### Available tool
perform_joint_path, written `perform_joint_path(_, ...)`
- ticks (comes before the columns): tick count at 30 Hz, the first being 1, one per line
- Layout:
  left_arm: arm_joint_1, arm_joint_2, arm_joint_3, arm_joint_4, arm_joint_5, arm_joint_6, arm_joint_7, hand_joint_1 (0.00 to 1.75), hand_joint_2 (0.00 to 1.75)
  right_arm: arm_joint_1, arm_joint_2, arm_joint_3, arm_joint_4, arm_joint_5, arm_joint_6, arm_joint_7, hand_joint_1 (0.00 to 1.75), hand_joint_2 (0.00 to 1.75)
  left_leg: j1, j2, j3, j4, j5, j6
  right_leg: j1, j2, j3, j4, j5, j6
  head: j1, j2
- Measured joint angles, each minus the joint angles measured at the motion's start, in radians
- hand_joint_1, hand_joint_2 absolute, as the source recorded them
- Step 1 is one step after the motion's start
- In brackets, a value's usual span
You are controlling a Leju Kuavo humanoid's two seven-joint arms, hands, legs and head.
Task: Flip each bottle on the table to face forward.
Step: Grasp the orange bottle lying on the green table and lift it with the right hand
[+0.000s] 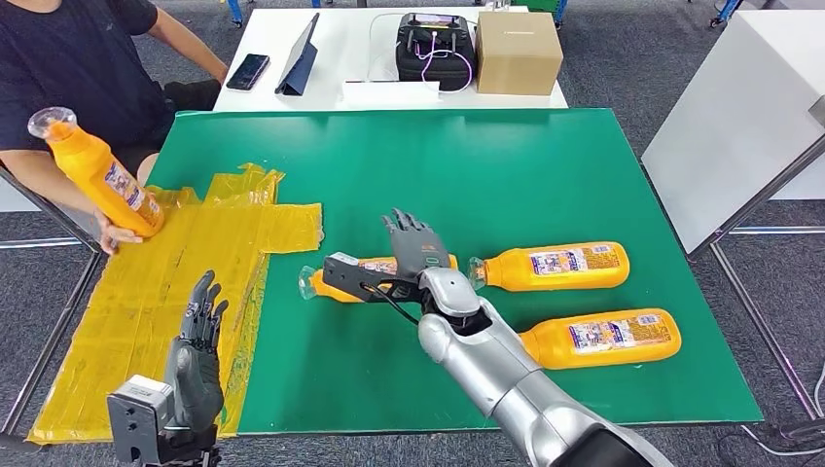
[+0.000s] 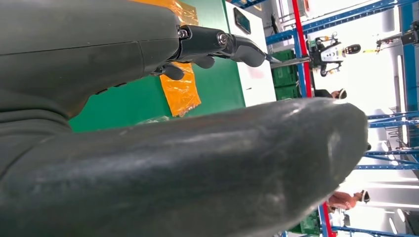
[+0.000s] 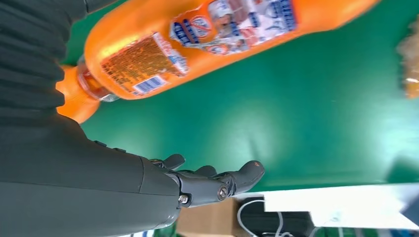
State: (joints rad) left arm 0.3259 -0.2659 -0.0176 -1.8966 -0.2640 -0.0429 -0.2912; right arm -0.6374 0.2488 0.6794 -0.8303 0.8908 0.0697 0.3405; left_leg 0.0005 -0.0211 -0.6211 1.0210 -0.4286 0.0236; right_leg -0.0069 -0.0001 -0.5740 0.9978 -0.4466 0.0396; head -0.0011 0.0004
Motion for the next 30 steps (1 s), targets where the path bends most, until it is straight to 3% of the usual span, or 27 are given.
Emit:
perform_joint_path(14,-0.032,0.000,0.002,0.028,0.020,-0.009,0.014,0.00,0.00,-0.028,0.011,0.014,0.216,0.062,0.095,0.016,0.00,1.75,0.000,0.000,0.000,0.000,0.000,0.000,0.000,0.000,0.000,0.000,0.000,0.000,0.000,0.000)
perform_joint_path(18,-0.037,0.003,-0.002,0.038,0.031,0.002,0.018,0.00,0.00,-0.023,0.010,0.016,0.258,0.058,0.110,0.010,1.68,1.75,0.000,0.001,0.000,0.000,0.000,0.000,0.000,0.000,-0.001,0.000,0.000,0.000,0.000,0.000)
perform_joint_path(19,-0.039,0.004,-0.005,0.041,0.036,0.004,0.018,0.00,0.00,-0.023,0.010,0.016,0.267,0.053,0.117,0.005,1.75,1.75,0.000,0.001,0.001,0.000,0.000,0.000,0.000,0.000,0.000,0.000,0.000,0.000,0.000,0.000)
perform_joint_path(30,-0.068,0.030,-0.051,0.080,0.072,0.022,0.012,0.00,0.00,-0.033,-0.004,0.014,0.321,0.018,0.142,-0.053,1.75,1.75,0.000,0.001,0.016,0.000,-0.004,-0.003,0.000,0.000,0.003,-0.001,-0.003,-0.003,0.000,0.000)
